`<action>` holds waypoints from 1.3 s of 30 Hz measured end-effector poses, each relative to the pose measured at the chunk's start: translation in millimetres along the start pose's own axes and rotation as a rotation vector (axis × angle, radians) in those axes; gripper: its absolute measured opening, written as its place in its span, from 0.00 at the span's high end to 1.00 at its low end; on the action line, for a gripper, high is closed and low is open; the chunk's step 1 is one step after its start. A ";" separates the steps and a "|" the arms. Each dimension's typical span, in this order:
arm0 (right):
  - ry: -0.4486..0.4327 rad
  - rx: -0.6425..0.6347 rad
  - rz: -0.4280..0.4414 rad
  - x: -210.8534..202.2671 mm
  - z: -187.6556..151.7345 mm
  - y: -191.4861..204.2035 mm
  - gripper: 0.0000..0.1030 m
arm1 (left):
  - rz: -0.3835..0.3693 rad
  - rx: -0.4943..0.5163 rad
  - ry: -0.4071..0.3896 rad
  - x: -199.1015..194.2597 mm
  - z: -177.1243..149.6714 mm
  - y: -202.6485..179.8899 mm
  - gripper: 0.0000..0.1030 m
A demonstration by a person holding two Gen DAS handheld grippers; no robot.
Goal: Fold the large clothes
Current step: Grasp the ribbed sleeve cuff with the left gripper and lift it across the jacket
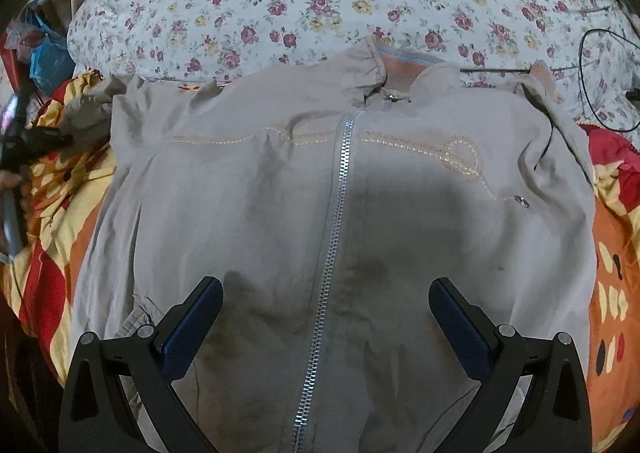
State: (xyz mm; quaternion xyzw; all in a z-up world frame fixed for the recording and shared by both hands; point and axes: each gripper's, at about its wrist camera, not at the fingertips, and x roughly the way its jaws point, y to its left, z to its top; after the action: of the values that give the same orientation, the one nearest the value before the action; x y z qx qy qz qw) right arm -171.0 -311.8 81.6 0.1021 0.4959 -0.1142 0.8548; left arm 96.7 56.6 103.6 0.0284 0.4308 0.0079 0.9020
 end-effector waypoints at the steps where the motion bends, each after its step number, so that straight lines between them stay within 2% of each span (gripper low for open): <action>1: 0.000 0.004 0.006 -0.2 -1.3 -0.3 0.00 | 0.013 0.002 -0.007 -13.8 10.4 9.1 0.93; 7: -0.003 0.011 0.042 -3.9 -6.5 5.3 0.00 | 0.071 -0.064 -0.006 -52.2 54.9 61.3 0.94; 9: -0.010 0.002 0.047 -7.9 -8.6 8.7 0.00 | 0.040 -0.063 0.001 -63.9 59.4 68.0 0.94; 12: -0.027 -0.011 0.043 -14.5 -8.6 10.5 0.00 | -0.010 0.008 0.003 -87.2 54.9 55.4 0.94; 13: -0.030 -0.008 0.042 -16.4 -7.8 8.3 0.00 | -0.027 0.041 0.002 -94.9 52.1 45.9 0.94; 17: -0.054 0.032 0.030 -21.7 -6.9 -9.1 0.00 | -0.178 0.164 0.000 -129.1 41.1 -10.3 0.93; 23: -0.086 0.112 0.010 -35.8 -4.6 -45.8 0.00 | -0.425 0.321 0.000 -175.2 13.8 -125.9 0.93; 26: -0.101 0.145 -0.006 -42.5 -4.5 -65.3 0.00 | -0.536 0.385 0.036 -182.3 -10.4 -189.6 0.93; 30: -0.108 0.186 -0.013 -46.5 -7.2 -87.3 0.00 | -0.670 0.425 0.123 -169.2 -56.9 -268.3 0.93; 33: -0.106 0.208 -0.039 -47.0 -12.0 -103.7 0.00 | -0.676 0.488 0.161 -156.5 -97.1 -317.8 0.92; 35: -0.095 0.223 -0.048 -45.6 -15.0 -112.7 0.00 | -0.684 0.510 0.208 -139.6 -126.1 -342.8 0.88; 39: -0.075 0.260 -0.060 -45.3 -22.5 -131.1 0.00 | -0.720 0.504 0.304 -118.5 -151.1 -353.1 0.62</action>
State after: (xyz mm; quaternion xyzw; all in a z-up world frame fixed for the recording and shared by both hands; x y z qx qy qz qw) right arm -250.2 -426.0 102.1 0.1928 0.4473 -0.2068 0.8485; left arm -98.9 -293.8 80.3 0.0938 0.5291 -0.4064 0.7390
